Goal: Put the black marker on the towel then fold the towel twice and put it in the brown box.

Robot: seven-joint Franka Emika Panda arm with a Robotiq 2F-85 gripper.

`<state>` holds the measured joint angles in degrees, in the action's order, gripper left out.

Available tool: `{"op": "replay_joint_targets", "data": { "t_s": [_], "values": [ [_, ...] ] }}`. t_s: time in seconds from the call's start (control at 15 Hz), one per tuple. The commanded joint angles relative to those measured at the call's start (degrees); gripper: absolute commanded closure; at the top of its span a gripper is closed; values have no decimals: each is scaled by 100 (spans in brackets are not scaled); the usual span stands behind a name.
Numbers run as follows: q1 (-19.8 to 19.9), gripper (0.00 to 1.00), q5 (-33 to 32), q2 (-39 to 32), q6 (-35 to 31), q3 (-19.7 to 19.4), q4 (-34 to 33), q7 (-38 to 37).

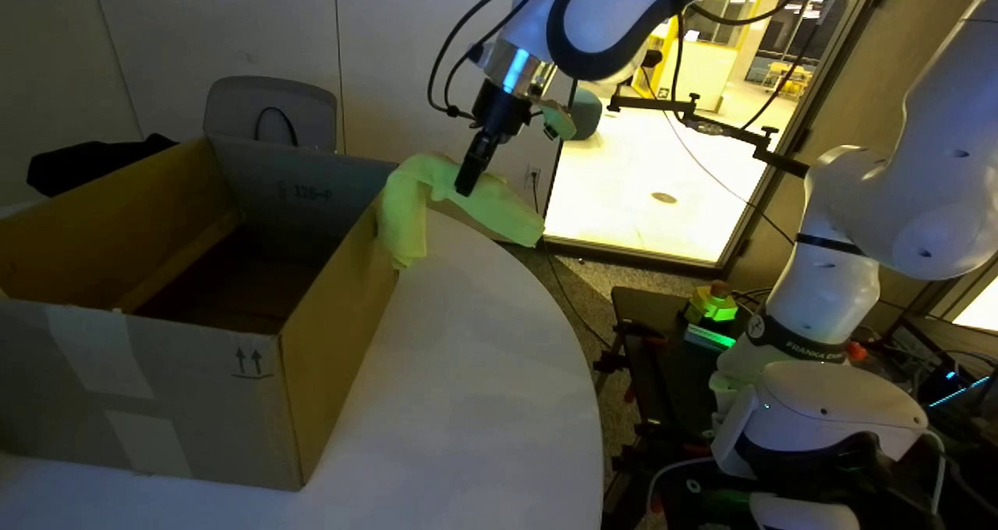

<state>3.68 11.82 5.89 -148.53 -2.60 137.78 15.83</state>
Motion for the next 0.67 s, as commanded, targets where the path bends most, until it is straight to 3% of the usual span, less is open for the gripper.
{"op": "replay_joint_targets", "data": {
  "t_s": [0.0, 0.6],
  "values": [
    [-221, 88, 414, -420, 365, -56, -915, 81],
    [-146, 88, 1751, -2073, 3, 355, -3191, -91]
  ]
}}
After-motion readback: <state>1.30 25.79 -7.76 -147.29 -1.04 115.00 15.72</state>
